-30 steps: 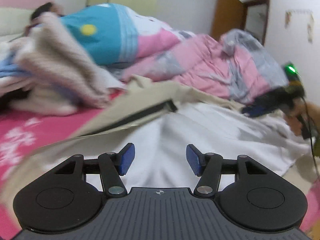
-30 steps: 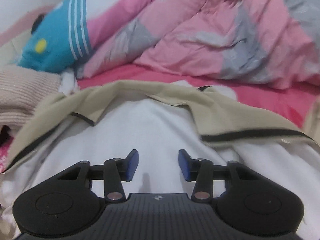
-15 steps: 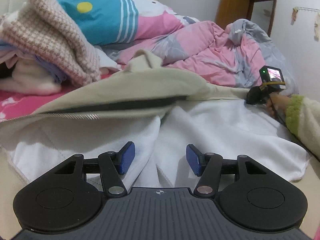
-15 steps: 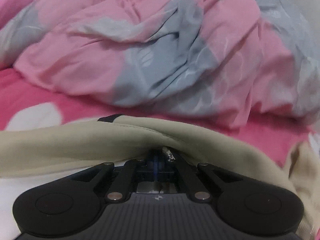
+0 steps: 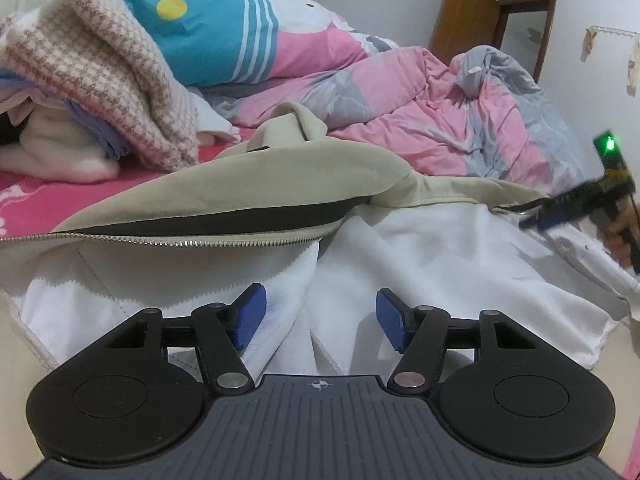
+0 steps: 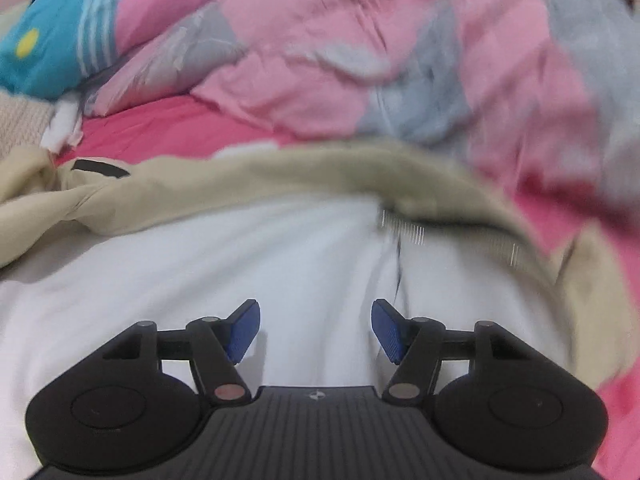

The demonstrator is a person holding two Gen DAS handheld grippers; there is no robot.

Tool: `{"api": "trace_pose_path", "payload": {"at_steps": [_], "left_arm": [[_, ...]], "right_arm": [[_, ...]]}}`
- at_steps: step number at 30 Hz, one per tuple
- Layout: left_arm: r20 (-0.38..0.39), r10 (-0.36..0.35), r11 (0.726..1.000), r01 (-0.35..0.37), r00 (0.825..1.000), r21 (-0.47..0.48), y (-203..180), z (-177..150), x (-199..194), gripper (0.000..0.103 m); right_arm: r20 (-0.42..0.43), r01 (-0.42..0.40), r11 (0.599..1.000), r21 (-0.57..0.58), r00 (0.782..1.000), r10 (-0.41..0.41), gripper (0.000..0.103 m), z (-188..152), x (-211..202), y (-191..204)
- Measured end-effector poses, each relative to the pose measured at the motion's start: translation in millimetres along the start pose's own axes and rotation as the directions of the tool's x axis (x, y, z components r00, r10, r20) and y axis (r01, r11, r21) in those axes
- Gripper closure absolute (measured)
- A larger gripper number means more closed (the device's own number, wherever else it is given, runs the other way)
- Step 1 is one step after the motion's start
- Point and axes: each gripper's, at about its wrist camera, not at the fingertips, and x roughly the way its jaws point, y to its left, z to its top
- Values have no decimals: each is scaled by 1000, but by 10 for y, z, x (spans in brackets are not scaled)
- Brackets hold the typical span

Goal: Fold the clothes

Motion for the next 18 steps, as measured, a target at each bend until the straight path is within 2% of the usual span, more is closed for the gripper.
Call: {"api": "trace_pose_path", "payload": {"at_steps": [1, 3, 5, 7, 9, 12, 18], "left_arm": [[1, -1, 1000, 1, 1000, -3, 2, 0, -1, 42], [3, -3, 1000, 3, 1000, -11, 11, 1, -5, 42], [5, -4, 1000, 4, 1000, -22, 28, 3, -11, 42], [9, -3, 999, 3, 1000, -35, 46, 2, -18, 42], [11, -1, 999, 1, 1000, -43, 54, 3, -18, 42], [11, 5, 999, -5, 1000, -43, 53, 6, -17, 42], [9, 8, 999, -7, 1000, -45, 60, 12, -17, 42]], "right_arm": [[-34, 6, 1000, 3, 999, -6, 46, -54, 87, -19], [-20, 2, 999, -34, 1000, -2, 53, -128, 174, 22], [19, 56, 994, -94, 998, -55, 97, -131, 67, 134], [73, 132, 977, -169, 990, -121, 98, -123, -77, 251], [147, 262, 932, -252, 962, -231, 99, -141, -181, 351], [169, 376, 890, -258, 924, -342, 103, -139, -57, 264], [204, 427, 885, -187, 898, -390, 103, -256, -140, 102]]}}
